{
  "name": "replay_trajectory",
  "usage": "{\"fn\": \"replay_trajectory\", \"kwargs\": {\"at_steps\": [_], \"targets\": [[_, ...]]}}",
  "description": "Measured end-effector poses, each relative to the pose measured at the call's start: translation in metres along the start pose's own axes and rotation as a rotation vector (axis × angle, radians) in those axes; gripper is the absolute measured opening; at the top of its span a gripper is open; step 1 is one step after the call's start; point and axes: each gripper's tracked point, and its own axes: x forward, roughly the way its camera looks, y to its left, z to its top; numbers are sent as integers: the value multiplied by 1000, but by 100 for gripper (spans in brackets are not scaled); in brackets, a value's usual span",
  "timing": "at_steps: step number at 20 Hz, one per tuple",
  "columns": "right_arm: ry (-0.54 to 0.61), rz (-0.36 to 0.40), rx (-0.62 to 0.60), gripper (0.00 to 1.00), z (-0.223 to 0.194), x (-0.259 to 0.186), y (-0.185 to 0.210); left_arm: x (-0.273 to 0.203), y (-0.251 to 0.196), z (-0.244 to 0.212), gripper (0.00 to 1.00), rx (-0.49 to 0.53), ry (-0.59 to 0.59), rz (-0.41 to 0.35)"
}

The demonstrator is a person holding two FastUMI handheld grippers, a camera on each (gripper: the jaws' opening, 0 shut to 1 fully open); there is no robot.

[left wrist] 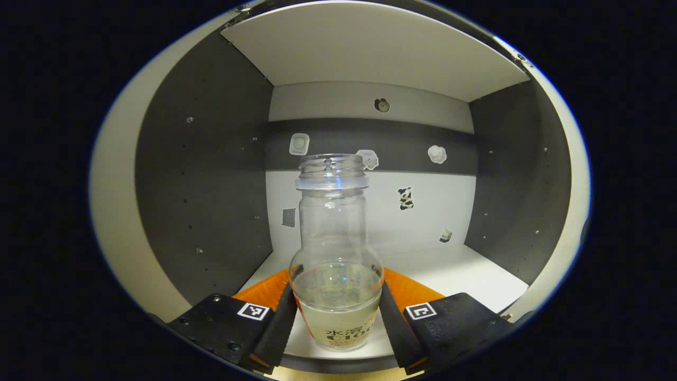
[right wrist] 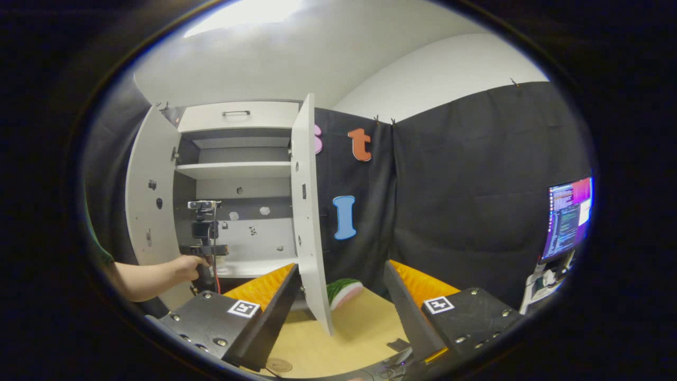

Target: Grasp the bottle in the cabinet with the left hand and place it on the coaster, then close the right door with the right hand and the left door with the left hand.

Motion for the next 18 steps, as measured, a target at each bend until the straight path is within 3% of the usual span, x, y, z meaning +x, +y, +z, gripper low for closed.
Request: {"fn": "replay_trajectory", "kwargs": {"at_steps": [6,10,15,18], "targets": [[-18,52,28,97,-3,-1,-8,-62,-10,32,78,2,-43,-36],[-25,80,21,97,-5,4,-16,-105,-18,35,78,-54,-35,-61],[-44,138,52,97,-3,17,-11,-149,-20,13,78,-63,-30,-85],[-35,179,53,98,-11,31,2,-174,-30,-19,78,-14,-32,-137]]}}
